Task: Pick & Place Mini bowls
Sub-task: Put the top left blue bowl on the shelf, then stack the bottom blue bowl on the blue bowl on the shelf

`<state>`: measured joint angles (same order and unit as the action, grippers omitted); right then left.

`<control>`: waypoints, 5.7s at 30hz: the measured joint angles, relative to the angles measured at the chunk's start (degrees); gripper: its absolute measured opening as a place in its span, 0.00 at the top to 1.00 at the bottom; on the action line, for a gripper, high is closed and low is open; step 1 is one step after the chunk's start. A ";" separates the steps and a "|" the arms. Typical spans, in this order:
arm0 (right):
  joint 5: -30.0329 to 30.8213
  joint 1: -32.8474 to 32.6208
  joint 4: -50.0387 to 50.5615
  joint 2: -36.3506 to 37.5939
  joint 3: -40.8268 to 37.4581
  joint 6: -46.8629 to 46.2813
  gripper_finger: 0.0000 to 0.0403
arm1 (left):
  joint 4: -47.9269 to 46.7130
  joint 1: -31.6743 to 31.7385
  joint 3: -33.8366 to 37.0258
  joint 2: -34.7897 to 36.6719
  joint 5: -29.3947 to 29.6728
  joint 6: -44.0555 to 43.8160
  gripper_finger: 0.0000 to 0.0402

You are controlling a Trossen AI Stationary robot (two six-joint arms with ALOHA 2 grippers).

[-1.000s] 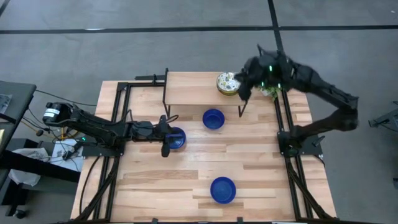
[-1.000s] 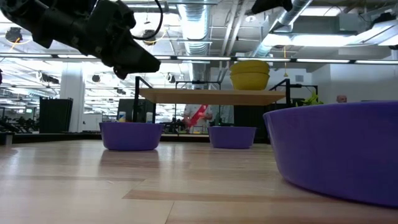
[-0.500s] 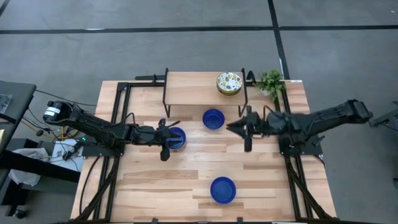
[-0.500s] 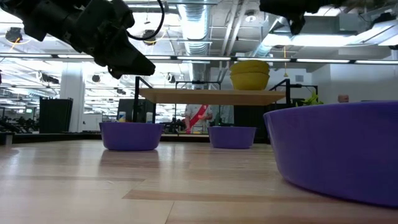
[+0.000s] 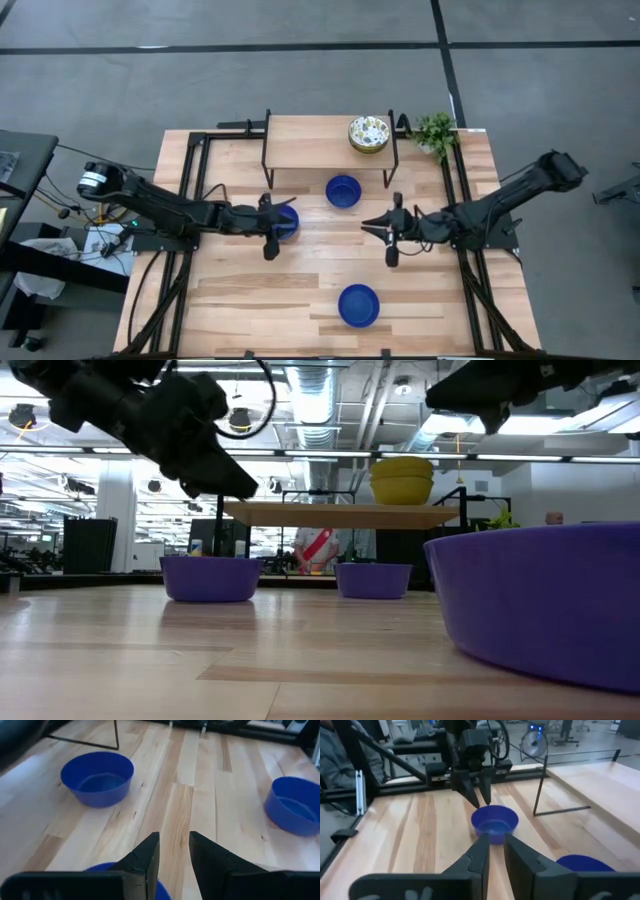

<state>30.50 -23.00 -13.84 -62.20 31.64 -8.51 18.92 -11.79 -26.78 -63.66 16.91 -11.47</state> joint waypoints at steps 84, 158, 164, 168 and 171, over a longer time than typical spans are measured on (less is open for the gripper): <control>-0.61 -3.54 -2.54 -4.06 0.04 2.47 0.88 | -23.64 -12.48 -18.94 -7.67 19.52 19.85 0.98; -8.04 -3.63 23.09 -4.23 9.30 -12.15 0.88 | -25.21 -1.83 -14.25 4.72 -5.49 2.92 0.56; -19.44 -4.33 28.85 -4.48 12.38 -21.60 0.88 | -7.09 -13.30 -3.90 1.77 6.79 0.46 0.56; -21.77 -5.71 28.37 -7.13 12.39 -28.80 0.88 | -6.63 -14.67 -3.46 -1.03 11.57 0.79 0.56; -22.04 -7.20 27.53 -11.29 12.53 -32.50 0.85 | -5.51 -14.13 -3.48 -2.14 11.40 0.77 0.56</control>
<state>8.47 -30.20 13.69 -73.50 44.17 -41.01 13.41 -25.92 -30.26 -65.80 28.31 -10.70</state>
